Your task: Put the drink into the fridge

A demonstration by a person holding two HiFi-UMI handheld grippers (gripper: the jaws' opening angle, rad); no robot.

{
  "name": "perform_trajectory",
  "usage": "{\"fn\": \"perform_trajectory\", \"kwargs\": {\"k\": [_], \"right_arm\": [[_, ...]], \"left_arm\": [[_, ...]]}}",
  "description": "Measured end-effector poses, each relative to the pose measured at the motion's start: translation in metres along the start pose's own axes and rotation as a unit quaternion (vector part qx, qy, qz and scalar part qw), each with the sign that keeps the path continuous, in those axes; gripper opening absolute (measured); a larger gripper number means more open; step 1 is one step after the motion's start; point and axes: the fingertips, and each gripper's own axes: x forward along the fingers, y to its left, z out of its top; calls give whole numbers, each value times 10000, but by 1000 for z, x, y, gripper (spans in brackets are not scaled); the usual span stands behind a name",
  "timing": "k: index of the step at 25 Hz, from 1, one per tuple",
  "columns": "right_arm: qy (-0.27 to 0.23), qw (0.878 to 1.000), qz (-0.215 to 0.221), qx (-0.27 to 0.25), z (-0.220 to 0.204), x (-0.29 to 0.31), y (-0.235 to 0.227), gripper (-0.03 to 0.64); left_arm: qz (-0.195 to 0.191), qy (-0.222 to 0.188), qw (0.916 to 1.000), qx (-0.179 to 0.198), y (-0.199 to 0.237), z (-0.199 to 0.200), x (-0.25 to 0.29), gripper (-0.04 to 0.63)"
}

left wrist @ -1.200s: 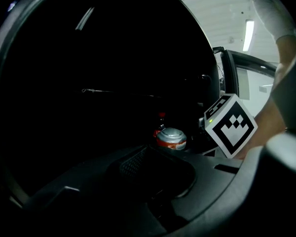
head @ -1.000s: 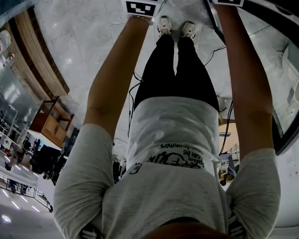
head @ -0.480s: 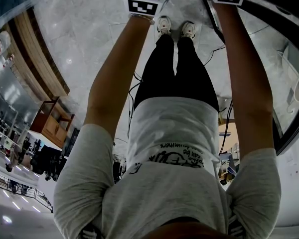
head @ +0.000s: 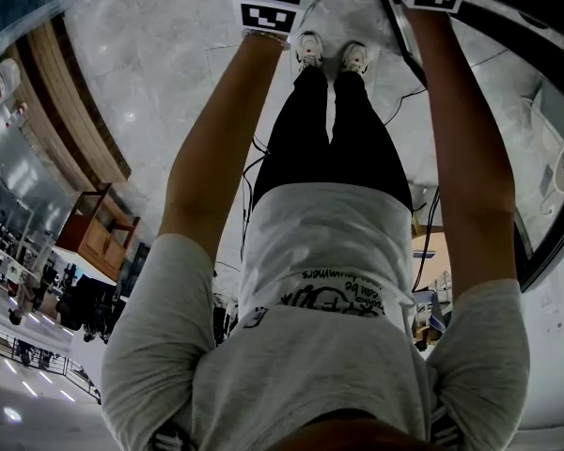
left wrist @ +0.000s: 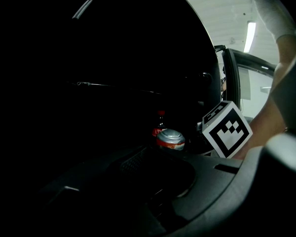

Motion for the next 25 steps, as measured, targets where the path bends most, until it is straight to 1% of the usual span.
{"fn": "perform_trajectory", "kwargs": {"k": [5,6,9,13,19,25], "right_arm": [[107,9998,63,137,-8,-2,-3,381],[128,9998,84,150,-9,-2,-2,396],[168,9996,127,174,-10,-3,-1,413],[214,9995,90,190,-10,-8,-4,443],[244,9995,54,183,-8,-22,-8,453],[244,9995,-42,218,-9,-42,-9,446]], "left_arm": [[6,-6,10000,42,-5,6,0,21],[1,-7,10000,40,-4,7,0,21],[-40,-21,10000,31,-6,3,1,21],[-14,-36,9999,94,-7,15,-2,21],[32,-60,9999,139,-6,24,-7,21],[69,-86,9999,76,-12,31,-17,21]]}}
